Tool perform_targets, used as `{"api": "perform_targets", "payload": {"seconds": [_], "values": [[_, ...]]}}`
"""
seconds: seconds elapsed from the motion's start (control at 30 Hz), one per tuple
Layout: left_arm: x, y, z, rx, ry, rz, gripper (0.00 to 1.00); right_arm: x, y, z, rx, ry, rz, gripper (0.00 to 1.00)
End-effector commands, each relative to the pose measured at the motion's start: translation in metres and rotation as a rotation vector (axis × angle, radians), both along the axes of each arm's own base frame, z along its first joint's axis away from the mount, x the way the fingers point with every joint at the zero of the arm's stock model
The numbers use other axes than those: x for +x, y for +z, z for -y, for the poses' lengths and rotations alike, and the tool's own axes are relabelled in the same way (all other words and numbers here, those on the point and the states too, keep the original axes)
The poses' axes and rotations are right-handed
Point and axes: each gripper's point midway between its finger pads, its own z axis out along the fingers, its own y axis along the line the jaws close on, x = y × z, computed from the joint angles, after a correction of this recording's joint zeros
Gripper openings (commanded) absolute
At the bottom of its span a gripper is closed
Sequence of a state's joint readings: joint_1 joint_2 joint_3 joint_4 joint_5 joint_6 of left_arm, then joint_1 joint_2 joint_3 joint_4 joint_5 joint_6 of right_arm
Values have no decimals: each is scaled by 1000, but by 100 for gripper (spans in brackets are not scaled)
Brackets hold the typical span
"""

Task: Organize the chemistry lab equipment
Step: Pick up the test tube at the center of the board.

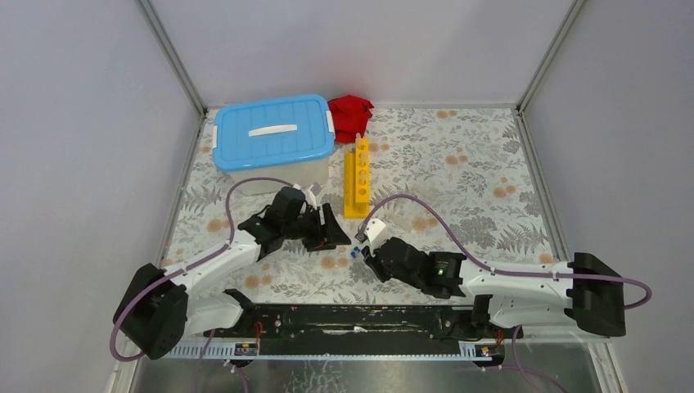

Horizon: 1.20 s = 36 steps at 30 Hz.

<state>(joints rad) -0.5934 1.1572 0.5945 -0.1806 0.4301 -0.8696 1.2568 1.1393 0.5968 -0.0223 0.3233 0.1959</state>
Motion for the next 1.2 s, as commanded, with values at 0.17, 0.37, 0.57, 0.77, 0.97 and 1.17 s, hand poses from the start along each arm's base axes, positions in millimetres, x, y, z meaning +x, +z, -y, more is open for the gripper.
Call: {"api": "perform_targets", "payload": {"seconds": [0.17, 0.37, 0.57, 0.77, 0.97, 1.17], "values": [[-12, 32, 29, -245, -195, 14, 67, -8, 21, -12, 60, 81, 15, 0], [-15, 29, 31, -272, -220, -10, 66, -7, 31, -20, 102, 97, 27, 0], [-19, 22, 30, -288, -248, -40, 63, -9, 38, -24, 122, 112, 32, 0], [-21, 23, 32, -313, -268, -50, 60, -9, 39, -28, 124, 127, 32, 0], [-25, 25, 32, -327, -291, -53, 56, -9, 40, -32, 122, 137, 34, 0], [-28, 25, 32, -333, -305, -57, 53, -8, 41, -35, 122, 143, 39, 0]]}}
